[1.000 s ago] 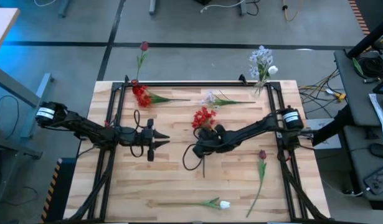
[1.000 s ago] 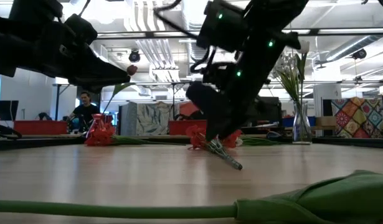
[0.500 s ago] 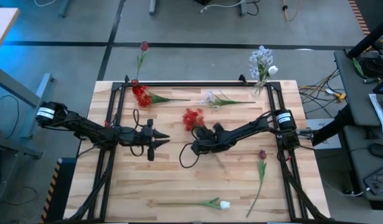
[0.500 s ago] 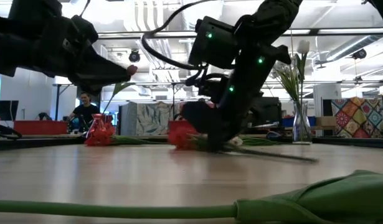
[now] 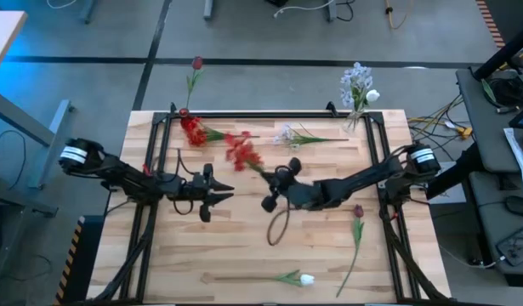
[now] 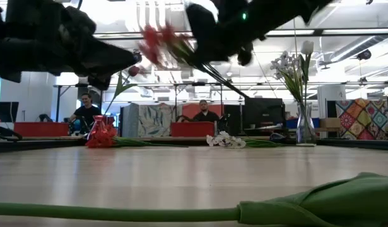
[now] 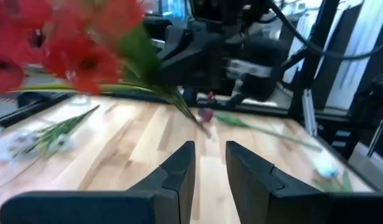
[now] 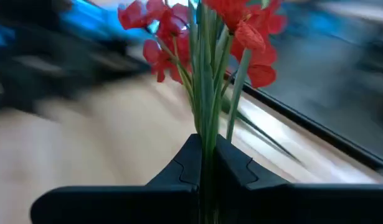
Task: Sort flowers into vase by color
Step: Put the bottom red flowers into the red flower vase
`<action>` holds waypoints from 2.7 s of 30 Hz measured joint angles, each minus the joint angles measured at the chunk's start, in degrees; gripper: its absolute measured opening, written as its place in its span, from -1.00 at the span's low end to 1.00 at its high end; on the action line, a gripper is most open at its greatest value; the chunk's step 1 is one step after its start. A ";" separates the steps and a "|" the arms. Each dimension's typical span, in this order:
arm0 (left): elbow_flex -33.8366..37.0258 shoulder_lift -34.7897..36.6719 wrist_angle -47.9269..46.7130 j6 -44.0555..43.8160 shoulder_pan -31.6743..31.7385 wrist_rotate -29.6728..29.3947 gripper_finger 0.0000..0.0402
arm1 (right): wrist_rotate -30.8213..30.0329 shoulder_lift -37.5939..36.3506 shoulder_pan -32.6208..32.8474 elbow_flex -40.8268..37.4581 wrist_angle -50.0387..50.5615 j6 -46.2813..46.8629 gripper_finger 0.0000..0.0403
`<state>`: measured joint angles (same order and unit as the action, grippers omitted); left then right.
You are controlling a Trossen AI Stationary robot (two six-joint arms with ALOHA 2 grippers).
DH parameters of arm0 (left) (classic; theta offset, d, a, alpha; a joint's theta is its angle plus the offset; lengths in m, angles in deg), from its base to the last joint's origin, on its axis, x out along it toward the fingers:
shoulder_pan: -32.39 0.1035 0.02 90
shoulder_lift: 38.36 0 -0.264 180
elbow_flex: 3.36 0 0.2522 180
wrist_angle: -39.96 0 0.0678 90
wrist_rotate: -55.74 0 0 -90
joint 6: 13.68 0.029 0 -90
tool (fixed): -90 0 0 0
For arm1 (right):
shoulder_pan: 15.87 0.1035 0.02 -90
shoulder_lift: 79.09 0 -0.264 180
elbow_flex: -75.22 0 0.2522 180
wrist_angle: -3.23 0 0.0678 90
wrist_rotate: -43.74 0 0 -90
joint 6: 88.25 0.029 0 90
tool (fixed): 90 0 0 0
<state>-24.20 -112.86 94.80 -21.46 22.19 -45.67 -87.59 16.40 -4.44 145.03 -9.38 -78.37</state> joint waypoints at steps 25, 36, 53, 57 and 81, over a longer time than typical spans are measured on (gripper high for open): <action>-13.84 -17.19 16.77 12.16 0.22 4.89 -0.15 | 27.43 6.58 -0.57 -0.23 -46.09 -24.47 -0.93; -13.78 -16.00 16.79 12.63 0.26 4.97 -0.16 | 29.38 11.60 -0.96 5.65 -45.66 -25.14 -0.94; -13.78 -15.71 16.90 13.79 0.26 5.07 -0.95 | 29.31 11.93 -1.36 6.55 -43.11 -25.55 -0.93; -13.22 -15.56 16.83 14.43 0.35 4.84 -0.96 | 25.42 11.72 -1.31 6.55 -41.95 -26.71 -0.81; -10.37 6.35 -13.38 16.94 0.92 -8.10 -1.00 | 11.05 -9.84 -1.93 6.03 1.17 -30.08 -0.13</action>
<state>-34.57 -106.51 81.41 -4.52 23.11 -53.77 -76.54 6.55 -6.37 151.06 -8.21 -108.45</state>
